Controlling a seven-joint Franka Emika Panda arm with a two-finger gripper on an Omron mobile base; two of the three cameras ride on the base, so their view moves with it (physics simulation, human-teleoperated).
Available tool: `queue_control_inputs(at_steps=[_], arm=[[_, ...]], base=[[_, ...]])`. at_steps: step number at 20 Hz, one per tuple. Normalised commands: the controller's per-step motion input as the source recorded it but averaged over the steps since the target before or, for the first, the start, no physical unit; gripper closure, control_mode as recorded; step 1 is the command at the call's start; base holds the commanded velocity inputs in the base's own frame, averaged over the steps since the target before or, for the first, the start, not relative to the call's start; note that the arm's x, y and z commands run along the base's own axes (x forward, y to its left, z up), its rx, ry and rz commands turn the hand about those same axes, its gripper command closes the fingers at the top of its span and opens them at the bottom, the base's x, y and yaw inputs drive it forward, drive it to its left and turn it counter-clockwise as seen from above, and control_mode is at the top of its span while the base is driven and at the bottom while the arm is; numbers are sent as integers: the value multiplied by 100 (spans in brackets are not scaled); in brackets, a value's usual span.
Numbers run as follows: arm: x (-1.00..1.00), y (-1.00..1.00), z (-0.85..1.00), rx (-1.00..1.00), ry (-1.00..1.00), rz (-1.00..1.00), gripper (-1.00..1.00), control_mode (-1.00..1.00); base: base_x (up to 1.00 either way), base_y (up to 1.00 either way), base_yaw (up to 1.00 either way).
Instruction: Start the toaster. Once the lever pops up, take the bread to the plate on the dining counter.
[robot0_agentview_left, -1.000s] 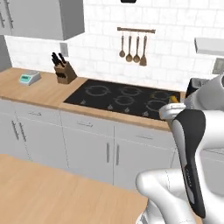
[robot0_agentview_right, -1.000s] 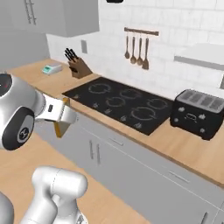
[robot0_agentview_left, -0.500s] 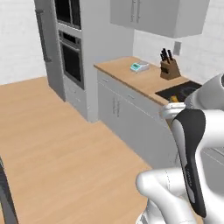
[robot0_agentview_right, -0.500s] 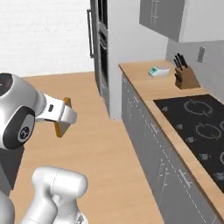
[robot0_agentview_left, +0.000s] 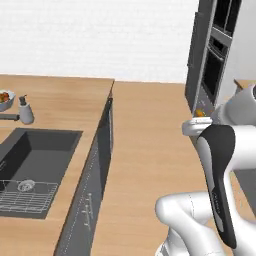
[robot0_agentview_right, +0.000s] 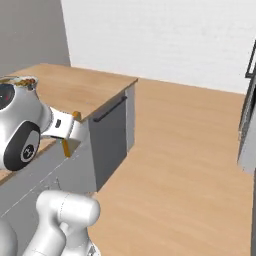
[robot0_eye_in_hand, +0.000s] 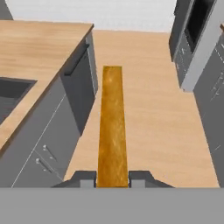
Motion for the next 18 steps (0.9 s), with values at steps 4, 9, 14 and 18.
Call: queue_control_inputs(at_steps=[4, 9, 14, 18], arm=[[0, 0, 0, 0, 0, 0, 100, 100], [0, 0, 0, 0, 0, 0, 100, 100], [0, 0, 0, 0, 0, 0, 100, 100], [0, 0, 0, 0, 0, 0, 100, 100]], base=[[0, 0, 100], [-15, 0, 100], [-17, -1, 98], [7, -69, 66]])
